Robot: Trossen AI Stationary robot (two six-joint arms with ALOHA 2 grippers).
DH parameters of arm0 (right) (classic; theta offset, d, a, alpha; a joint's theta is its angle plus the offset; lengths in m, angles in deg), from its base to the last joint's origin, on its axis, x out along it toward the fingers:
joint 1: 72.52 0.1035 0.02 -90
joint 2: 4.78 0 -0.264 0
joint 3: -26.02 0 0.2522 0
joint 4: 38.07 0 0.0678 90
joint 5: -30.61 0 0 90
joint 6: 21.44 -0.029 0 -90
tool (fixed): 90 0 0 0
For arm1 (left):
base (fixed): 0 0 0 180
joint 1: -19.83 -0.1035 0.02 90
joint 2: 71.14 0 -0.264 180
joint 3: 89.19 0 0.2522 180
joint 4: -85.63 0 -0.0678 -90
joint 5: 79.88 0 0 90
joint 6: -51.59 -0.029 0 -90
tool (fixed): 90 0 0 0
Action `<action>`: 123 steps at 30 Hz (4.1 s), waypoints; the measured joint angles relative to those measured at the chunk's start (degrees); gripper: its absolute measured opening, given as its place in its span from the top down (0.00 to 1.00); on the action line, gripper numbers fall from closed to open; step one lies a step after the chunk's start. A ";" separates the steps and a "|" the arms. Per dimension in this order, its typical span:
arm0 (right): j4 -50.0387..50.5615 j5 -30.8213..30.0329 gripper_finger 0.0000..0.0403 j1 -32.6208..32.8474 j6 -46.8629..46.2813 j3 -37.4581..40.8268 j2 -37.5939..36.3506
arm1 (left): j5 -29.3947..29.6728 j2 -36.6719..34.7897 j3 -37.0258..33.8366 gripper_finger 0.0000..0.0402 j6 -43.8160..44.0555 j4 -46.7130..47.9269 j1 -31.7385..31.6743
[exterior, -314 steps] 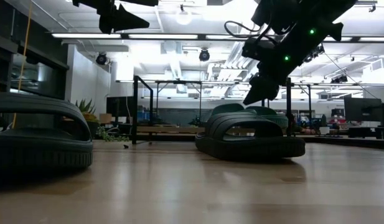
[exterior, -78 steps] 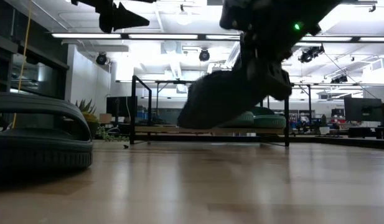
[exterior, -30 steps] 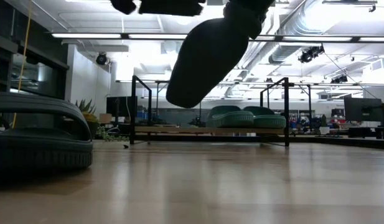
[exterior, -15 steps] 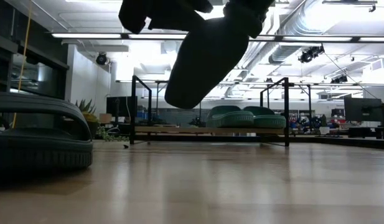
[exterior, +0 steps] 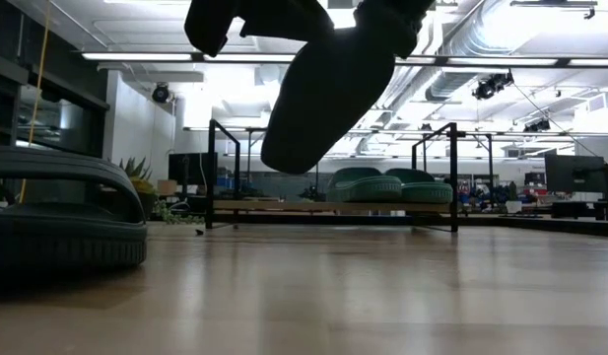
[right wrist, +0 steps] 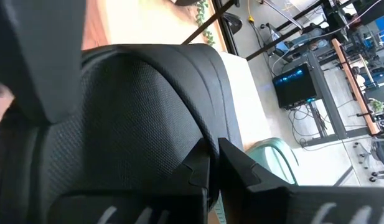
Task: Pick and place slides into the shelf
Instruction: Put the right black slide on the shelf
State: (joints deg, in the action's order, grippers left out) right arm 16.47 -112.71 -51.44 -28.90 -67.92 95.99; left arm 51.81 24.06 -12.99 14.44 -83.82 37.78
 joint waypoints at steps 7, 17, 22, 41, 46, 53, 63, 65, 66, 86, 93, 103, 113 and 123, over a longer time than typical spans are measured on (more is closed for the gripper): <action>-1.18 -0.69 1.00 1.06 0.94 0.00 -0.39 | -1.25 -0.04 0.00 0.80 1.59 1.14 -1.64; -1.99 -0.86 1.00 1.58 1.05 -0.02 -0.83 | -2.86 -0.04 -0.02 0.60 3.48 2.62 -2.95; -1.96 -1.07 1.00 1.56 0.95 -0.02 -0.83 | -2.91 -0.04 -0.02 0.50 3.94 2.63 -2.95; -2.28 -0.24 1.00 1.56 0.98 -0.02 -0.83 | 0.05 -0.02 -0.02 0.89 1.12 3.22 -2.93; -2.23 -0.22 1.00 1.56 0.96 -0.02 -0.83 | 0.68 -0.02 -0.02 0.92 0.70 3.31 -2.93; -2.20 -0.17 1.00 1.56 0.97 -0.02 -0.83 | 1.06 -0.02 -0.02 0.88 0.82 3.31 -2.93; -1.73 1.16 0.95 1.45 1.60 -0.02 -0.83 | 1.37 -0.02 -0.02 0.91 0.92 4.54 -2.93; -1.58 1.88 0.90 1.44 2.21 -0.02 -0.83 | 1.69 -0.02 -0.02 0.92 1.00 5.34 -2.89; -1.51 1.94 0.88 1.51 2.40 -0.02 -0.83 | 2.51 -0.02 -0.04 0.91 1.18 5.83 -2.91; 0.92 -6.26 0.70 3.87 0.84 -0.09 -1.60 | 9.45 0.00 -0.08 0.88 3.10 16.82 -3.02; 5.83 -3.89 0.70 4.24 -5.57 -0.09 -5.23 | 8.22 -0.02 -0.26 0.86 3.26 16.69 -3.02; 11.40 -4.31 0.70 6.41 -10.56 0.00 -7.13 | -0.86 -0.04 -0.31 0.88 1.33 13.28 -7.52; 11.69 -5.09 0.70 7.02 -10.71 0.00 -7.65 | -5.95 -1.67 -0.37 0.91 -1.08 12.75 -9.49; 12.20 -4.88 0.70 7.00 -11.61 0.00 -7.61 | -8.65 -9.17 -1.39 0.88 -3.40 11.87 -10.28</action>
State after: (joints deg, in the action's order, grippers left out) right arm 28.67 -117.59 -44.44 -40.51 -67.92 88.39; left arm 43.16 14.89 -14.39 11.05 -71.95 27.50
